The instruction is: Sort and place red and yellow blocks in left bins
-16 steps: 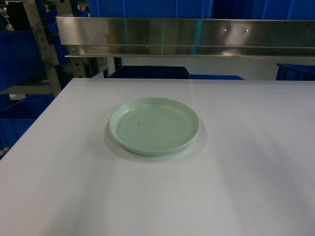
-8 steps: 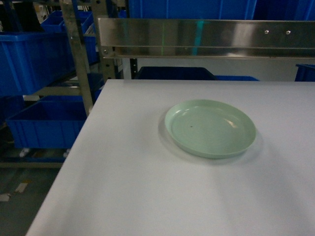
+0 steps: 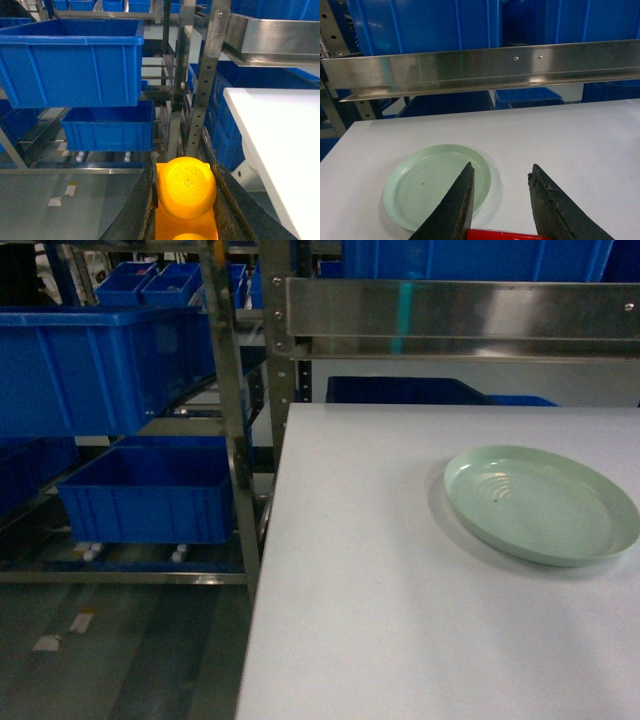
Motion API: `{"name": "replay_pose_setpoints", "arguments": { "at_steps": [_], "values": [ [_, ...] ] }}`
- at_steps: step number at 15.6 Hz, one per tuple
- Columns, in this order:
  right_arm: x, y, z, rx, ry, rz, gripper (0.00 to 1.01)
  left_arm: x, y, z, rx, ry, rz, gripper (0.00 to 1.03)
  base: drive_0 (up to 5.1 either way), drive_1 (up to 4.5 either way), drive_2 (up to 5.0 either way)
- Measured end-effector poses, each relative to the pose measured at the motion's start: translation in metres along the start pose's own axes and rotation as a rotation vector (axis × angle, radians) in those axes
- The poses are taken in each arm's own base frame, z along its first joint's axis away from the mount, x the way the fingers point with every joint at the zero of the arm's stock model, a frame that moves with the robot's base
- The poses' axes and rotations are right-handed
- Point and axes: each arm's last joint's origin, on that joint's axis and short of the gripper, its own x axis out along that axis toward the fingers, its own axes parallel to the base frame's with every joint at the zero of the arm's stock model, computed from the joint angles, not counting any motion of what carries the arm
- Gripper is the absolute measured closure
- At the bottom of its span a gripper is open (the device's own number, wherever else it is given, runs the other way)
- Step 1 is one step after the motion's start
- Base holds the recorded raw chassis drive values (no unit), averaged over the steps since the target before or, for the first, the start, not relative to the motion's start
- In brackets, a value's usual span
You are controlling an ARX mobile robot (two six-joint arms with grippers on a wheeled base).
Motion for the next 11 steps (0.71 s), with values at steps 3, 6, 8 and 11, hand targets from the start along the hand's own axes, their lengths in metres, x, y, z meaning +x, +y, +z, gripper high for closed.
{"name": "replay_pose_setpoints", "arguments": {
  "at_steps": [3,6,8,11],
  "values": [
    [-0.0001,0.0001,0.0006,-0.001,-0.006,0.001,0.73,0.0001,0.0001,0.0,0.0,0.0,0.001,0.8,-5.0,2.42,2.4],
    [-0.0001,0.0001,0.0007,-0.001,-0.006,0.001,0.73,0.0001,0.0002,-0.0002,0.0,0.001,0.002,0.8,-4.9,2.47,2.5],
    [0.0,0.0,0.0001,0.0,-0.001,0.0,0.73,0.0001,0.0003,-0.0002,0.0,0.001,0.002,0.8,-5.0,2.4,2.4],
    [0.0,0.0,0.0001,0.0,-0.001,0.0,0.73,0.0001,0.0002,0.0,0.0,0.0,0.002,0.8,-5.0,2.37,2.4]
  ]
}}
